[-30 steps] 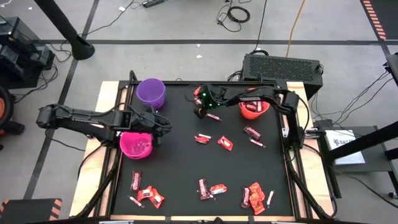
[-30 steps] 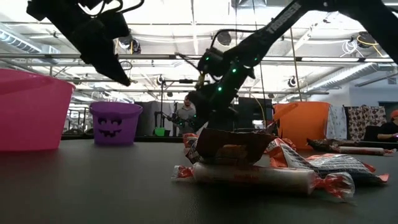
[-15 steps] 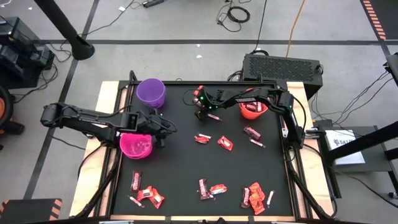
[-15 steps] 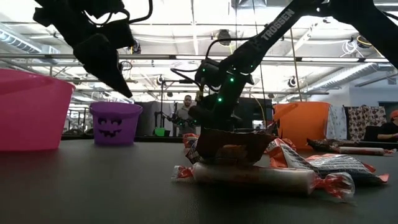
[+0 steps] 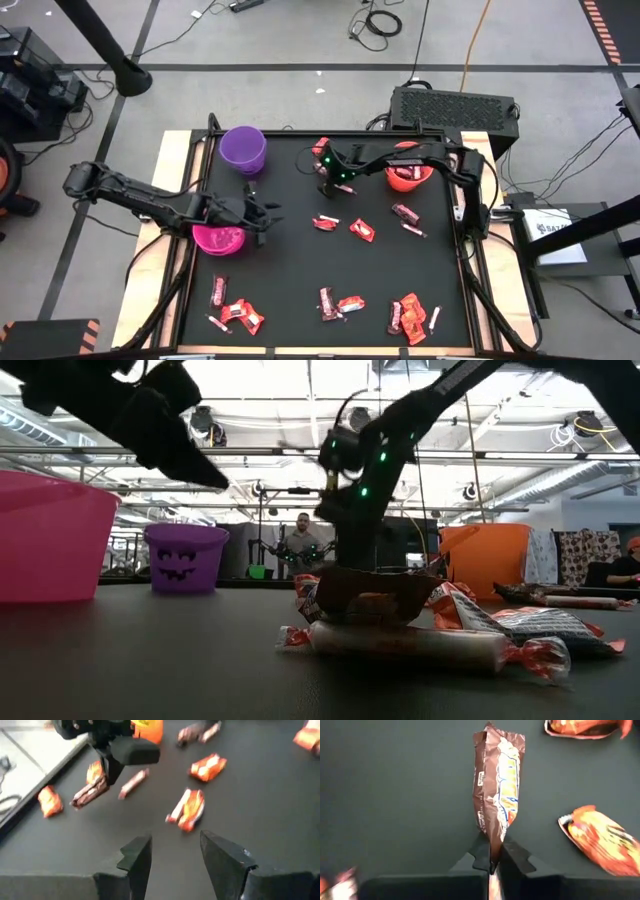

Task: Sort candy by brand, put in halloween buckets
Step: Put the brown candy into the orange bucket

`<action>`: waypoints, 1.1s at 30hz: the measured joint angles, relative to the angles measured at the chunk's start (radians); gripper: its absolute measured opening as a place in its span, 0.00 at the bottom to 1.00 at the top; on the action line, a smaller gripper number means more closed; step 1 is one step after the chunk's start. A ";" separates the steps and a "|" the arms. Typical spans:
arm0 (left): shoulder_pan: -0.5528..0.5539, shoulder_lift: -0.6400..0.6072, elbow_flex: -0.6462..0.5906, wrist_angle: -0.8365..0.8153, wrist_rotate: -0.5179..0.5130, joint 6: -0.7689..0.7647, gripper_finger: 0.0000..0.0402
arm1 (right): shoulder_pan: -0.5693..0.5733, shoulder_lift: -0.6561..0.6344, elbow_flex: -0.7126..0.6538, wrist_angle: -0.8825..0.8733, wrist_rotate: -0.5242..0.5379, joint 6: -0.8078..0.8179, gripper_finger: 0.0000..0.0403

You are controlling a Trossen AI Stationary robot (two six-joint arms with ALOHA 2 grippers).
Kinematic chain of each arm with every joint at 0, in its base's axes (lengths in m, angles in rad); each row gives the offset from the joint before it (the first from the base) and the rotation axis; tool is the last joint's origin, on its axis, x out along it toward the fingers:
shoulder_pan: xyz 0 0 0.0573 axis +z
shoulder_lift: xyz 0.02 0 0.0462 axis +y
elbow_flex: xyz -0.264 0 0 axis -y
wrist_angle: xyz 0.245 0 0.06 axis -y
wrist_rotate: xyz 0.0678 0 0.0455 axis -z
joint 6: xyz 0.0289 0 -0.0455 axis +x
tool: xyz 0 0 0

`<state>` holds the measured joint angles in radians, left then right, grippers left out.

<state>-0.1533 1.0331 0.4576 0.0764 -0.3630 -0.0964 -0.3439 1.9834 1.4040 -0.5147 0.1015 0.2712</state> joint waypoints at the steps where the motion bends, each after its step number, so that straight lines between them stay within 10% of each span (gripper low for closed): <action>1: -0.001 0.000 -0.011 0.051 0.000 0.000 0.44 | 0.003 -0.026 0.000 -0.030 0.000 0.000 0.04; 20: -0.081 0.008 -0.134 0.384 0.021 0.001 0.44 | 0.020 -0.447 -0.022 -0.906 0.288 0.412 0.01; 33: -0.109 0.008 -0.134 0.378 0.022 0.000 0.44 | -0.004 -0.446 -0.209 -0.844 0.290 0.397 0.06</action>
<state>-0.2626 1.0416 0.3233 0.4545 -0.3408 -0.0959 -0.3478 1.5375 1.1949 -1.3591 0.3916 0.6685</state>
